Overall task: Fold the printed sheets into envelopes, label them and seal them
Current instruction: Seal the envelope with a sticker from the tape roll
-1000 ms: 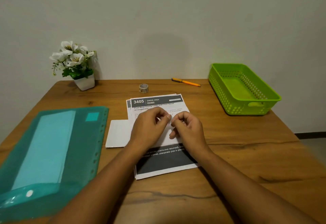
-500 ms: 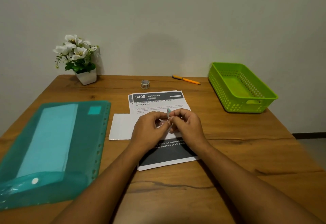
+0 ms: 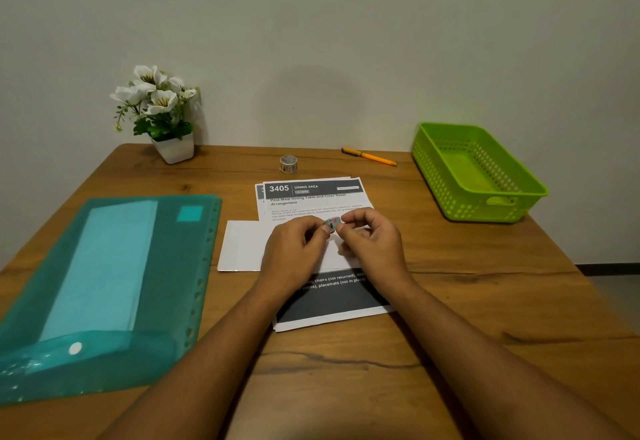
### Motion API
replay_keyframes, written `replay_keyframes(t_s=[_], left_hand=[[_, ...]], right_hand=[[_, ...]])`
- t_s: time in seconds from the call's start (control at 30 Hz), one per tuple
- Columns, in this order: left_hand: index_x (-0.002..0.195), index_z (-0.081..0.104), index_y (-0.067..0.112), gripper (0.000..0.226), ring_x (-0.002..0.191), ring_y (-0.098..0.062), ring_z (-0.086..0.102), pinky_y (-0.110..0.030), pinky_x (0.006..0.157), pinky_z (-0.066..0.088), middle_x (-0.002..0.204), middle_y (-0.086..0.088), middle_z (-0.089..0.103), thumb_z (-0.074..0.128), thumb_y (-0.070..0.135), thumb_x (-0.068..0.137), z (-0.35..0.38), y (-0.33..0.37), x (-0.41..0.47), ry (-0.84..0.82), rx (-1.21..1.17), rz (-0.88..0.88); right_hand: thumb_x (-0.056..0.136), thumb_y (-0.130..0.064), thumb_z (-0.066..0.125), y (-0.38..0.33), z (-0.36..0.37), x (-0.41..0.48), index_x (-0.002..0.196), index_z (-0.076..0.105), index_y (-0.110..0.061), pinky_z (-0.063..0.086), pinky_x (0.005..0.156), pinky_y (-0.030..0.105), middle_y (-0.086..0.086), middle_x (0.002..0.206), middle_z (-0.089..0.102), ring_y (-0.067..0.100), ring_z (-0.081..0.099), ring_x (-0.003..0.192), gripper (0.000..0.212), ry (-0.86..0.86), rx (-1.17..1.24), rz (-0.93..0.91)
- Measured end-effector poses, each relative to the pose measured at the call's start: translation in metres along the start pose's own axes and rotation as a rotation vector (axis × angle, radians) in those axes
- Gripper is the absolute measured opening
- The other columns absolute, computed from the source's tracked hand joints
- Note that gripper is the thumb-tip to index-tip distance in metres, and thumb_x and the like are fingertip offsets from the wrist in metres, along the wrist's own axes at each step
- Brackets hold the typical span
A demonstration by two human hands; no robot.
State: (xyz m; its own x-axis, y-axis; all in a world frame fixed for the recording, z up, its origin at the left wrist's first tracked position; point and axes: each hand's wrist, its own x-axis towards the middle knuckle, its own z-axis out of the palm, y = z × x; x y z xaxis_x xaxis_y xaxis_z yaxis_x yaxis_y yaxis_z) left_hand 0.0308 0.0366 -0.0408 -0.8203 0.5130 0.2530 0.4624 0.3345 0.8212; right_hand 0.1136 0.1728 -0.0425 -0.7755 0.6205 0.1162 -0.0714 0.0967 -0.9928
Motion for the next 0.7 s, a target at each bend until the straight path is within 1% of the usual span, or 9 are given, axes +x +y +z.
replay_keyframes(t_s=[0.07,0.2,0.3,0.4,0.5,0.57,0.6,0.67,0.7], left_hand=[[0.089,0.076,0.024,0.020,0.075,-0.006,0.065,-0.035,0.070,0.054,0.077,0.012,0.072,0.063,0.035,0.099,0.000,0.001,-0.001,0.000,0.003,-0.001],[0.090,0.076,0.025,0.020,0.075,-0.006,0.065,-0.036,0.070,0.054,0.078,0.013,0.072,0.062,0.036,0.099,0.000,0.002,-0.001,-0.006,0.022,0.003],[0.107,0.079,0.026,0.019,0.086,-0.004,0.067,-0.034,0.078,0.056,0.094,0.013,0.076,0.063,0.033,0.099,0.000,0.004,-0.001,-0.001,0.048,0.023],[0.124,0.073,0.023,0.029,0.099,-0.010,0.064,-0.037,0.087,0.055,0.113,0.007,0.074,0.065,0.031,0.098,0.001,0.005,-0.003,-0.003,0.150,0.081],[0.127,0.069,0.023,0.036,0.113,-0.017,0.055,-0.037,0.092,0.049,0.120,0.005,0.068,0.066,0.036,0.094,0.004,0.005,-0.005,-0.056,0.354,0.221],[0.127,0.068,0.025,0.038,0.119,-0.019,0.051,-0.039,0.096,0.045,0.124,0.006,0.064,0.064,0.041,0.093,0.006,0.005,-0.005,-0.108,0.465,0.296],[0.128,0.068,0.026,0.038,0.123,-0.019,0.050,-0.041,0.099,0.043,0.128,0.006,0.063,0.062,0.042,0.094,0.006,0.006,-0.005,-0.125,0.502,0.310],[0.131,0.066,0.028,0.039,0.131,-0.020,0.047,-0.042,0.106,0.037,0.137,0.004,0.059,0.057,0.044,0.097,0.008,0.006,-0.005,-0.144,0.555,0.301],[0.133,0.064,0.029,0.040,0.133,-0.019,0.045,-0.042,0.109,0.034,0.141,0.004,0.057,0.055,0.046,0.099,0.009,0.006,-0.005,-0.149,0.578,0.288]], right_hand=[[0.090,-0.012,0.080,0.000,0.000,0.000,0.098,0.069,-0.006,0.059,0.062,0.037,0.011,0.079,0.073,0.024,0.071,0.062,0.014,0.005,-0.015,-0.007],[0.093,-0.015,0.077,-0.003,-0.002,-0.002,0.090,0.071,-0.006,0.057,0.059,0.029,0.008,0.077,0.075,0.022,0.072,0.064,0.011,-0.016,-0.068,-0.012],[0.094,-0.008,0.073,-0.005,-0.003,-0.002,0.089,0.069,-0.001,0.055,0.057,0.026,0.011,0.072,0.071,0.020,0.069,0.061,0.010,-0.022,-0.042,0.019],[0.096,0.000,0.065,-0.012,-0.009,0.005,0.088,0.067,0.000,0.056,0.053,0.026,0.014,0.070,0.068,0.020,0.064,0.058,0.008,-0.024,0.087,0.140],[0.097,-0.003,0.062,-0.021,-0.025,0.017,0.093,0.065,-0.003,0.056,0.050,0.031,0.017,0.073,0.070,0.023,0.061,0.055,0.005,0.038,0.185,0.287],[0.100,-0.010,0.062,-0.024,-0.040,0.025,0.095,0.065,-0.004,0.059,0.055,0.035,0.017,0.076,0.071,0.023,0.063,0.055,0.008,0.101,0.176,0.337],[0.100,-0.013,0.062,-0.026,-0.047,0.028,0.096,0.065,-0.004,0.061,0.061,0.038,0.016,0.077,0.072,0.023,0.065,0.056,0.011,0.122,0.153,0.361],[0.101,-0.016,0.063,-0.029,-0.058,0.033,0.098,0.067,-0.001,0.064,0.070,0.043,0.017,0.078,0.074,0.024,0.069,0.060,0.016,0.146,0.106,0.409],[0.100,-0.016,0.063,-0.030,-0.062,0.034,0.097,0.067,0.000,0.065,0.071,0.043,0.017,0.078,0.074,0.024,0.070,0.061,0.017,0.142,0.098,0.425]])
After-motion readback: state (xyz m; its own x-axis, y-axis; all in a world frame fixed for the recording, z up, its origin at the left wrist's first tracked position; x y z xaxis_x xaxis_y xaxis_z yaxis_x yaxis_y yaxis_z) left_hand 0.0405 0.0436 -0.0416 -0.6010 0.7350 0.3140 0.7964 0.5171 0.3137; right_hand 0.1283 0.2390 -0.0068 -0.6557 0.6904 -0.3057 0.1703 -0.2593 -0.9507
